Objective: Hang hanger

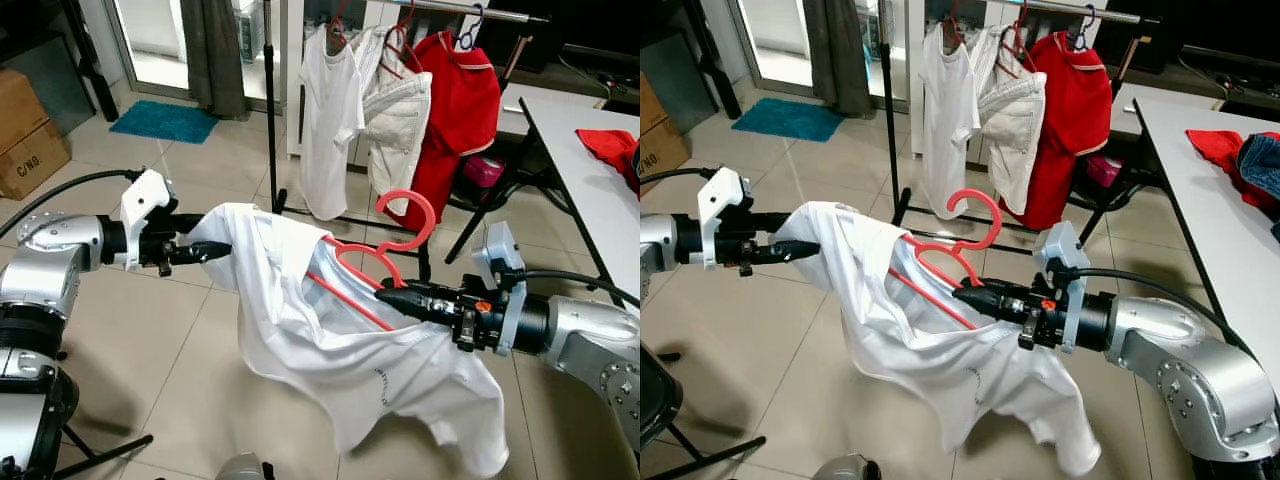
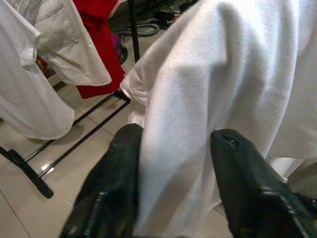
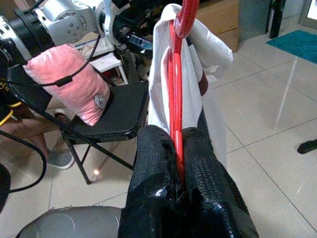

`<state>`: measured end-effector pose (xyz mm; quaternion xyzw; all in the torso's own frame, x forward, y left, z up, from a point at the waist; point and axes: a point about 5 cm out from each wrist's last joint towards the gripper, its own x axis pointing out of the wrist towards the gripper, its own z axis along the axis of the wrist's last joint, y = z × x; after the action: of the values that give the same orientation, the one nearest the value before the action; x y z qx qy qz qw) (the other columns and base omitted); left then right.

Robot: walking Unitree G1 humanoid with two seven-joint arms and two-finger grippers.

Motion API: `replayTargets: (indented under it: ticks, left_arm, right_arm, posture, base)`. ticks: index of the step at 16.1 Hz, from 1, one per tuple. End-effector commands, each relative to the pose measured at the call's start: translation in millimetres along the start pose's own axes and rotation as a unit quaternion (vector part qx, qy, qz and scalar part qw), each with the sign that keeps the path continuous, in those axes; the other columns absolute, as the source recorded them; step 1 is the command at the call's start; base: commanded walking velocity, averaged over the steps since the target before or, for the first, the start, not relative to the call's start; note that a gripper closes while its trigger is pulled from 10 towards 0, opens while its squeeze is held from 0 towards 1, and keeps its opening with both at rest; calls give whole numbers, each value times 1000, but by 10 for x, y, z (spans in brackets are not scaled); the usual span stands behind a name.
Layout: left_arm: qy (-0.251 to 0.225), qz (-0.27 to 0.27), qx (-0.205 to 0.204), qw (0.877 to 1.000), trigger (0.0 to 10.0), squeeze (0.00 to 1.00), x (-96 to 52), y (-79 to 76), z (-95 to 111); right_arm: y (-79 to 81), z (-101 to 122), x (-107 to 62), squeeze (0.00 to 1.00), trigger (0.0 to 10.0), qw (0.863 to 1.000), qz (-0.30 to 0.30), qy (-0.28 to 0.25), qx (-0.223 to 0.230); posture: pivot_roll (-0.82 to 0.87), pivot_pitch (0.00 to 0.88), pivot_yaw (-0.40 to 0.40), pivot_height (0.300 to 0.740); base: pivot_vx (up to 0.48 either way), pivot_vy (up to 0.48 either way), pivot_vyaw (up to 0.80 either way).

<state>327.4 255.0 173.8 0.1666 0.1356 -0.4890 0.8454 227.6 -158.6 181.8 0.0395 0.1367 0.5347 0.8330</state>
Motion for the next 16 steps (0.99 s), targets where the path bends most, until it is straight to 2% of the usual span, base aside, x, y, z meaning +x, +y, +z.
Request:
replayTargets:
  ticks: [1,5,7,12,14,16]
  left_arm:
    - [-3,4,11,1000,0,0,-37,36,61]
    - [-9,4,4,1000,0,0,-53,30,32]
    - [-17,37,-8,999,0,0,-90,70,20]
    - [-15,78,-44,996,0,0,-147,105,-70]
    - [-18,141,-68,988,0,0,-171,167,-119]
    - [-13,179,-94,979,0,0,-184,198,-183]
  right_arm:
    - [36,50,-22,0,10000,1000,7,-4,-11]
    - [34,31,-19,0,10000,1000,6,-3,-6]
    - [32,26,-7,0,10000,1000,5,-2,-6]
    - [33,27,-2,0,10000,1000,5,-5,-4]
    - [32,23,-12,0,10000,1000,3,-5,-3]
    - [29,25,-17,0,10000,1000,2,-5,-2]
  posture:
    - [-28,0,-49,740]
    - [-22,0,-50,740]
    - [-21,0,-51,740]
    - [-22,0,-53,740]
    - [-25,0,-52,740]
    - [-25,0,-51,740]
  base:
    - [0,0,0]
    - [0,0,0]
    - [0,0,0]
    - [0,0,0]
    - [0,0,0]
    - [0,0,0]
